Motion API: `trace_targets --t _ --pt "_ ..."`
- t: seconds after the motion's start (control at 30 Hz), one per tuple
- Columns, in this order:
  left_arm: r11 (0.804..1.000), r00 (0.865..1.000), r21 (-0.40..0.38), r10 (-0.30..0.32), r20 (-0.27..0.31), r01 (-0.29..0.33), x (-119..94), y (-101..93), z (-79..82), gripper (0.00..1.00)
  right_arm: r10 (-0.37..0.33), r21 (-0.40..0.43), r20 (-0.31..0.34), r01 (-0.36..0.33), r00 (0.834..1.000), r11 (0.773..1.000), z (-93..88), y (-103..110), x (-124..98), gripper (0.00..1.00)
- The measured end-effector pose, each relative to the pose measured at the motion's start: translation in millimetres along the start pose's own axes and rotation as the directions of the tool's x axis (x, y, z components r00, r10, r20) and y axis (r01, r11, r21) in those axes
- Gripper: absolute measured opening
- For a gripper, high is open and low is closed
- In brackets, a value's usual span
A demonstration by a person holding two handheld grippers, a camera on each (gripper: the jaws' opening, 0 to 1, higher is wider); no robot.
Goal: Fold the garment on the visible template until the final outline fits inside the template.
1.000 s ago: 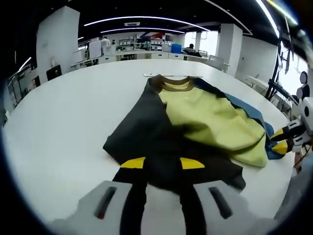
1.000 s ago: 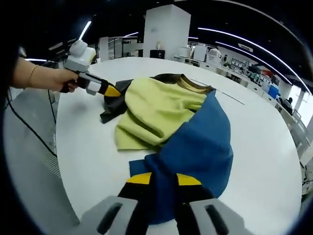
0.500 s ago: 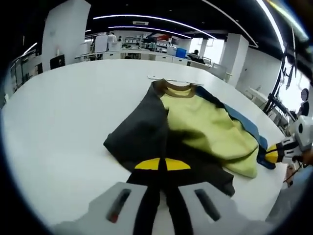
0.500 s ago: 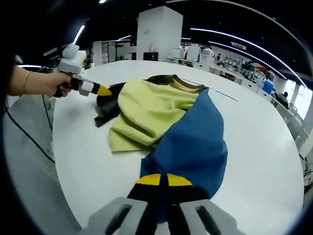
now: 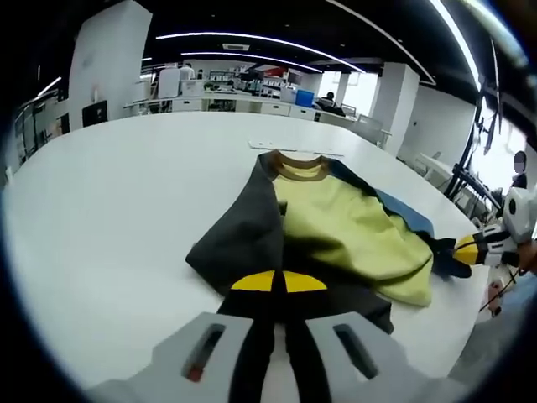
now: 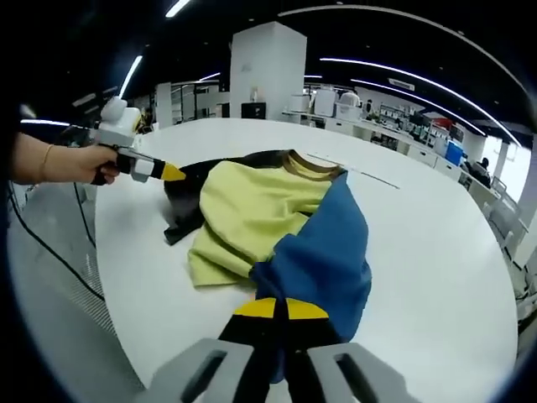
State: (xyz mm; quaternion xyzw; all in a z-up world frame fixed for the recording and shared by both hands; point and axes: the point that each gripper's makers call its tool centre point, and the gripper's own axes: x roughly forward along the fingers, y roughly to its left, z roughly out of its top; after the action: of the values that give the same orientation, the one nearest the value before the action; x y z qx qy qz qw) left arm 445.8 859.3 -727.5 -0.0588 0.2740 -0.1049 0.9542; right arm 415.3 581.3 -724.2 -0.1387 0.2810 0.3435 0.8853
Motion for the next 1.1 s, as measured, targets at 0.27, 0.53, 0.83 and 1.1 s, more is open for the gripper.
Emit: trace_targets --t 0.27,0.53,0.83,1.1 --pt "1.000 0.998 0.015 -0.018 0.059 0.017 -13 11.2 31.1 0.00 -0.053 0.018 0.081 0.052 0.995 0.998 36.8 -32 -18 0.00" --pt "1.000 0.995 -0.013 -0.001 0.104 0.002 -17 33.4 55.4 0.00 -0.112 0.074 0.132 0.103 0.985 0.992 59.3 -73 -29 0.00" --pt "0.998 0.993 -0.037 0.057 0.101 -0.054 -11 58.3 62.9 0.00 -0.188 0.109 0.108 0.177 0.976 0.978 66.2 -120 -29 0.00" --pt "0.993 0.990 -0.053 0.114 0.083 -0.110 5 92.6 64.9 0.00 -0.260 0.239 0.078 0.235 0.963 0.942 56.4 -163 -24 0.00"
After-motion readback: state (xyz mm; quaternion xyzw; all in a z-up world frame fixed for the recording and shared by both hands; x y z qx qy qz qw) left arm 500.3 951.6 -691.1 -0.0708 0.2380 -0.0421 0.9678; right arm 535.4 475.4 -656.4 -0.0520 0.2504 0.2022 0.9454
